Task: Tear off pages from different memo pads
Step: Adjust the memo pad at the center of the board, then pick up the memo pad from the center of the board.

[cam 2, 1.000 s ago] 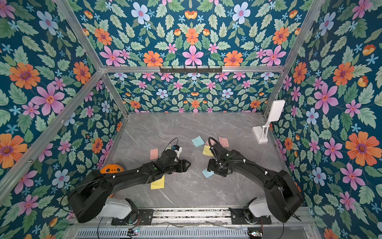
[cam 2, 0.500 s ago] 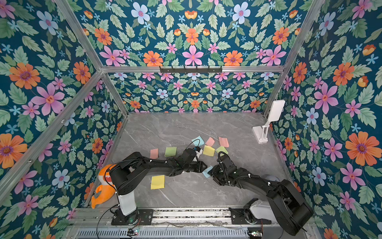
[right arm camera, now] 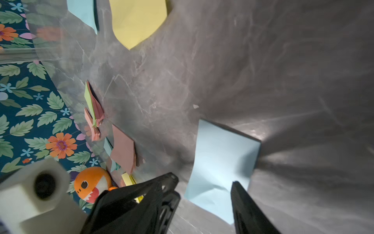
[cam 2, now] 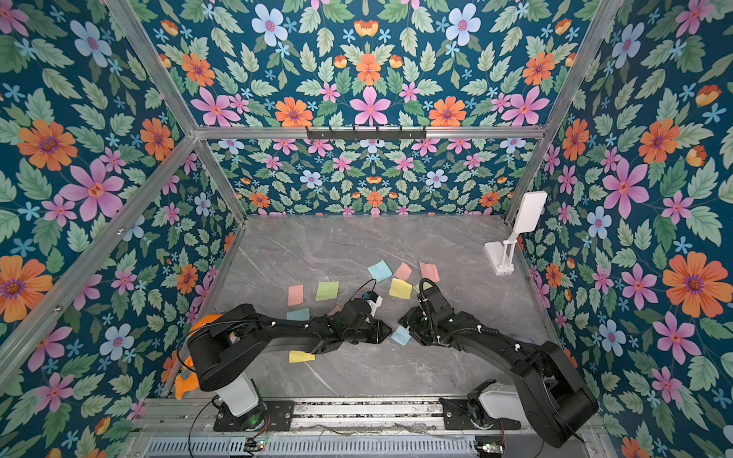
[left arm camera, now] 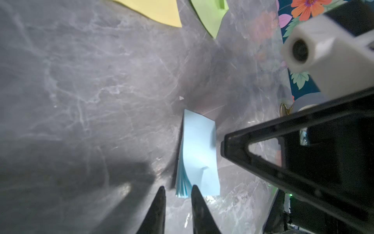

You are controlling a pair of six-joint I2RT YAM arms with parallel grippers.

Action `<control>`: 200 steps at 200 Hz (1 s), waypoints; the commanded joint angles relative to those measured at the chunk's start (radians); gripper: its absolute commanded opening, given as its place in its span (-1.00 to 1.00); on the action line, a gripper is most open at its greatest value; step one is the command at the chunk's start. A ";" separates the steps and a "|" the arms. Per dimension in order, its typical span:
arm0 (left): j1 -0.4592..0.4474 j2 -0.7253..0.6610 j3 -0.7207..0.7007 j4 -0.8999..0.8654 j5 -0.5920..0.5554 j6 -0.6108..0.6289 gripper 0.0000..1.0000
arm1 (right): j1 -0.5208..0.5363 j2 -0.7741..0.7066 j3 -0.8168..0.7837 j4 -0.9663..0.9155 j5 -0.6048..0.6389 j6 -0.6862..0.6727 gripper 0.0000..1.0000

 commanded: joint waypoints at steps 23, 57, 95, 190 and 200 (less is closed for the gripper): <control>0.021 0.034 0.089 -0.102 -0.039 0.083 -0.43 | 0.000 -0.070 -0.050 -0.120 0.005 -0.021 0.16; 0.021 0.139 0.161 -0.093 0.012 0.098 -0.49 | 0.000 -0.044 -0.094 -0.010 -0.061 0.000 0.03; 0.012 0.134 0.112 -0.053 0.051 0.062 -0.60 | 0.004 -0.021 -0.138 0.130 -0.090 0.052 -0.18; 0.012 0.064 0.003 0.016 0.045 -0.005 -0.85 | 0.008 -0.031 -0.113 0.105 -0.103 -0.009 -0.88; 0.020 0.025 -0.006 0.002 0.028 0.006 -0.85 | 0.008 -0.041 -0.102 0.085 -0.101 -0.038 -0.94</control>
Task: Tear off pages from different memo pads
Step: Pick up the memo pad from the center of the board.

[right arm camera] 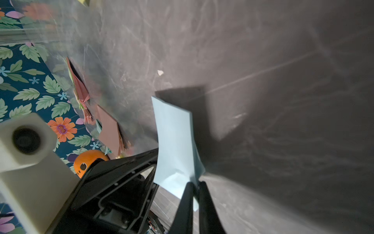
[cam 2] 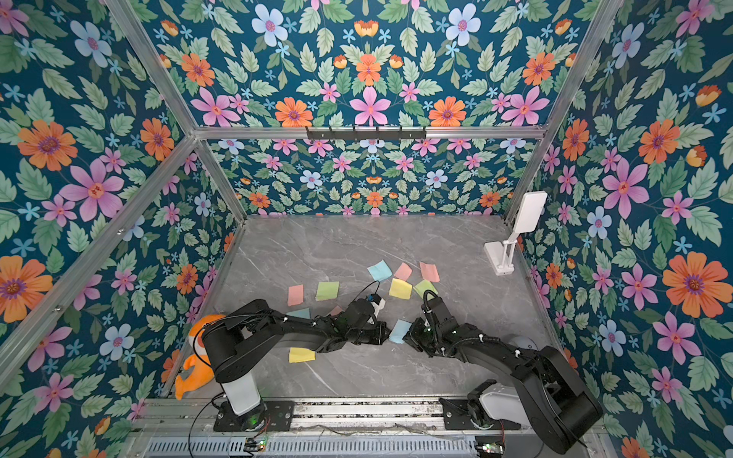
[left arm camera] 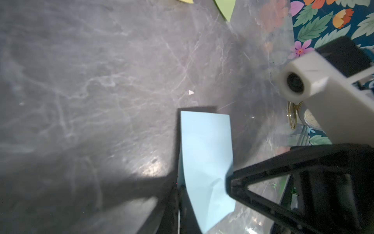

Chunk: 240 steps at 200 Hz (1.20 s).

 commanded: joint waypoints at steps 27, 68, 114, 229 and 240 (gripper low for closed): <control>0.065 -0.178 -0.077 0.012 -0.018 0.013 -0.66 | 0.002 -0.044 0.068 -0.078 -0.020 -0.142 -1.00; 0.166 -0.311 -0.267 0.356 0.052 -0.090 0.05 | 0.002 -0.084 0.132 -0.099 -0.128 -0.235 -1.00; 0.171 -0.285 -0.275 0.543 0.144 -0.133 0.44 | 0.016 -0.089 0.172 -0.005 -0.293 -0.212 -1.00; 0.206 -0.293 -0.232 0.507 0.226 -0.165 -0.93 | 0.037 -0.066 0.200 0.029 -0.378 -0.193 -1.00; 0.208 -0.298 -0.226 0.484 0.226 -0.161 -1.00 | 0.038 -0.069 0.203 0.023 -0.378 -0.198 -1.00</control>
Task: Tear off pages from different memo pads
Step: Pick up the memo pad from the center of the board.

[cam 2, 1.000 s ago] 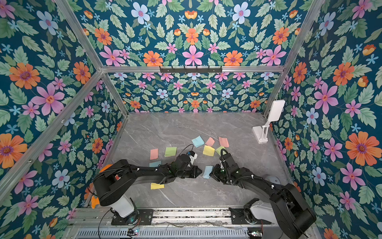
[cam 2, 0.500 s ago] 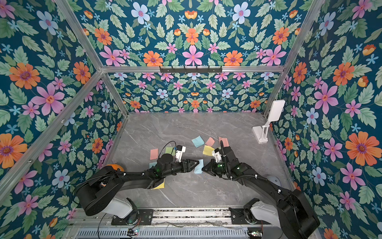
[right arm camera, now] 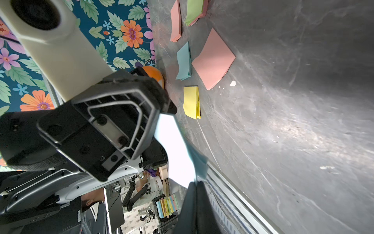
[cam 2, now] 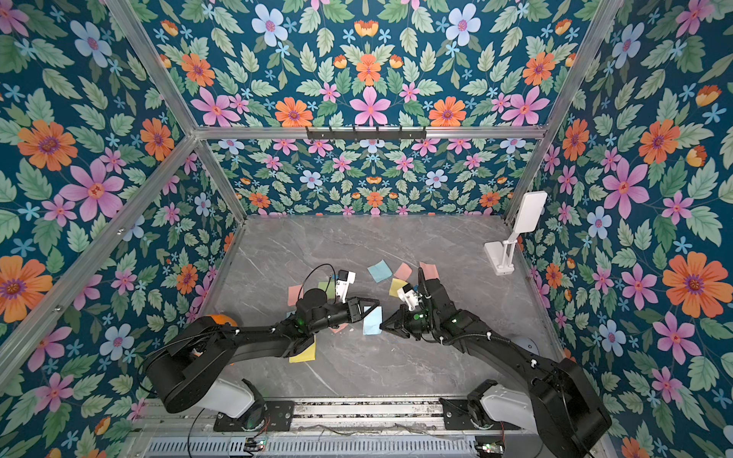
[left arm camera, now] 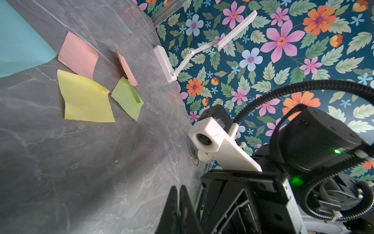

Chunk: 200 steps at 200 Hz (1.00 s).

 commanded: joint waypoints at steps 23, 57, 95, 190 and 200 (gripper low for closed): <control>0.000 -0.025 0.020 -0.088 0.028 0.013 -0.87 | 0.001 -0.012 0.014 0.013 -0.015 0.003 -1.00; 0.003 -0.046 0.012 -0.123 0.034 0.022 -0.70 | 0.001 -0.006 0.024 0.010 -0.015 0.000 -1.00; 0.012 -0.057 -0.001 -0.125 0.036 0.007 -1.00 | 0.002 -0.003 0.031 -0.003 -0.017 -0.022 -0.99; 0.045 -0.082 0.027 -0.254 0.098 0.019 -1.00 | 0.370 0.003 0.330 -0.619 0.744 -0.592 0.25; 0.045 -0.081 0.028 -0.246 0.101 0.014 -1.00 | 0.388 0.035 0.356 -0.635 0.756 -0.608 0.27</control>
